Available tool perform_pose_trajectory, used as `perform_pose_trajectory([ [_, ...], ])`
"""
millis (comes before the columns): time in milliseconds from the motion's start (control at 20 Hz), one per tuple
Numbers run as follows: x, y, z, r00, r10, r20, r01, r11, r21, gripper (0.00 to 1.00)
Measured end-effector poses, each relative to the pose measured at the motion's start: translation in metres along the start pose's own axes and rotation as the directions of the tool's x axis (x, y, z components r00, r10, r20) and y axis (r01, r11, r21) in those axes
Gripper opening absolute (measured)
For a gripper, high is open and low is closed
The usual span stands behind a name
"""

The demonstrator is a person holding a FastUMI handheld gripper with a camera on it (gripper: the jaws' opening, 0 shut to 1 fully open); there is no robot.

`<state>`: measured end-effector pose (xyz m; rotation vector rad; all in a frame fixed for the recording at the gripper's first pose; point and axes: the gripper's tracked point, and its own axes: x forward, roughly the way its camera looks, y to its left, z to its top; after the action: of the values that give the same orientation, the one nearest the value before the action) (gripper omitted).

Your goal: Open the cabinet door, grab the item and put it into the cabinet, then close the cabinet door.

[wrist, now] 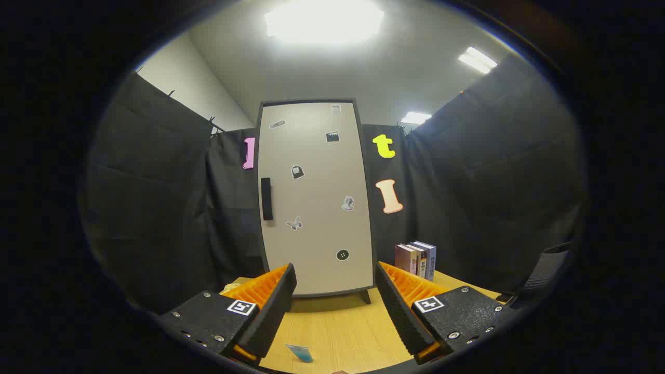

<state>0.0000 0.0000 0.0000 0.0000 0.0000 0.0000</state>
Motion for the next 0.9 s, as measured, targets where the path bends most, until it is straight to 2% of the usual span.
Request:
perform_pose_trajectory([
  [900,0.002,0.020,-0.014,0.999,0.038,-0.036,-0.038,0.999,-0.001,0.95],
])
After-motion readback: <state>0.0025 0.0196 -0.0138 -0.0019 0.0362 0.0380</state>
